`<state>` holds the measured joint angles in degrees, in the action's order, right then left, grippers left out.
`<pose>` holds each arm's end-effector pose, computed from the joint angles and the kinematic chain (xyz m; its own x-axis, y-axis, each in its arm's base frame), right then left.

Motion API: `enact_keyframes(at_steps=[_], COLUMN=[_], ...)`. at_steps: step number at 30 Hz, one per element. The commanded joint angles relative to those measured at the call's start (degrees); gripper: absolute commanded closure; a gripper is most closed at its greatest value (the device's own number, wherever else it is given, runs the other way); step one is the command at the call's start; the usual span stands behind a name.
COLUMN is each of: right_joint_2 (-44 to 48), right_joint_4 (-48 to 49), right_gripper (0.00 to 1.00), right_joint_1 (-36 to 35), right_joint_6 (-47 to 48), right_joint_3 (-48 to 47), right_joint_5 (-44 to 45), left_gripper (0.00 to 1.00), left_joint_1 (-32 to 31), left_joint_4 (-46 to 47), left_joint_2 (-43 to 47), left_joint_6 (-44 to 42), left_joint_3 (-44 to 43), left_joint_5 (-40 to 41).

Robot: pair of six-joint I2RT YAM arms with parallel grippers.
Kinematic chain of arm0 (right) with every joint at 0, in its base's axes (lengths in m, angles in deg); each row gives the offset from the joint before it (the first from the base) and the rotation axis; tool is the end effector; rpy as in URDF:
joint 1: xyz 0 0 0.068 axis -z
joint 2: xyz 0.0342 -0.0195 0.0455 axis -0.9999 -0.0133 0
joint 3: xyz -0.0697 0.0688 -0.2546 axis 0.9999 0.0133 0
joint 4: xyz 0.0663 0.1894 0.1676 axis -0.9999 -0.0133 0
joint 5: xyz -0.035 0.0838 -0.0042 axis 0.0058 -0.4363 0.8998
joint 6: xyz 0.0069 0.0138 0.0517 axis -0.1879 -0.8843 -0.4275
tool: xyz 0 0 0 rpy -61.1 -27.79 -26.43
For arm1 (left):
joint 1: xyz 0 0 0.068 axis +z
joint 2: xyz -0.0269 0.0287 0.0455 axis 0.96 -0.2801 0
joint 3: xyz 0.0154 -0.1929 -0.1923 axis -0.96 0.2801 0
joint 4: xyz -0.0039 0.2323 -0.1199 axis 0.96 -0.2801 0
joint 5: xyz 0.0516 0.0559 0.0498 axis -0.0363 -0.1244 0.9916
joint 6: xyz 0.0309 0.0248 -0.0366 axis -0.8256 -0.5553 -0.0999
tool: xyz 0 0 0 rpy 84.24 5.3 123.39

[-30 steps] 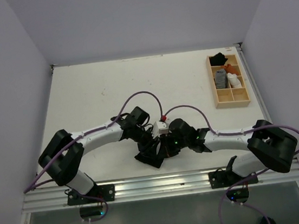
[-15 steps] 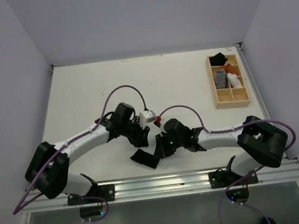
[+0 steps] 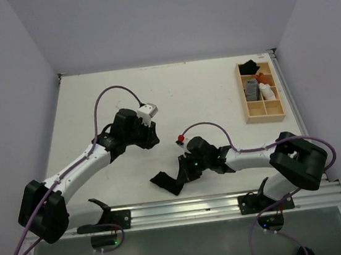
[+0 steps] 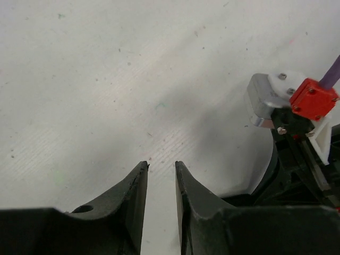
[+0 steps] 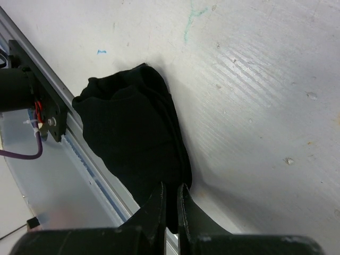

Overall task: Roll the underwear
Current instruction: Roll the underwear, then place the rolled underwear into the container

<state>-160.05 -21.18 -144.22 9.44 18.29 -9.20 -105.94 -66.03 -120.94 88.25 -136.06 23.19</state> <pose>0.1430 0.2261 0.1382 -0.9249 -0.1881 -0.3304 -0.3701 0.6447 0.6689 0.2249 -0.1536 0.2353 -0.6751 0.2609 -0.6900 0.5929 0.7484 -0.2972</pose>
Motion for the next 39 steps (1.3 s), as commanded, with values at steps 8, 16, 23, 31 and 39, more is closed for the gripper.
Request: enact_keyframes(at_steps=[8,16,23,31,39], right_joint_2=[0.99,-1.21,-3.06,-3.49,-3.93], right_joint_4=[-8.16,-8.07,-7.02,-6.32,-0.26], right_gripper=[1.00,1.00,1.00,1.00,1.00], right_joint_1=[-0.48,-0.48,-0.48,-0.48,-0.65], right_joint_6=[1.71,0.83,-1.45,-5.05,-10.59], right_joint_3=[-4.31,-5.62,-6.42,-6.16,-3.61], right_joint_5=[1.11,1.28,1.90,4.71,6.38], left_gripper=[0.89,1.00,1.00,1.00,1.00], left_joint_1=[0.48,-4.68,-12.35,-15.61,-17.98], left_joint_4=[5.77,18.54,23.81,19.06,13.00], left_joint_2=[12.28,22.93,21.26,23.20,23.02], left_joint_6=[26.86,51.86,59.86,63.73,65.75], left_joint_3=[0.98,19.62,26.56,30.17,32.54], left_joint_5=[2.40,3.80,8.82,14.71,19.36])
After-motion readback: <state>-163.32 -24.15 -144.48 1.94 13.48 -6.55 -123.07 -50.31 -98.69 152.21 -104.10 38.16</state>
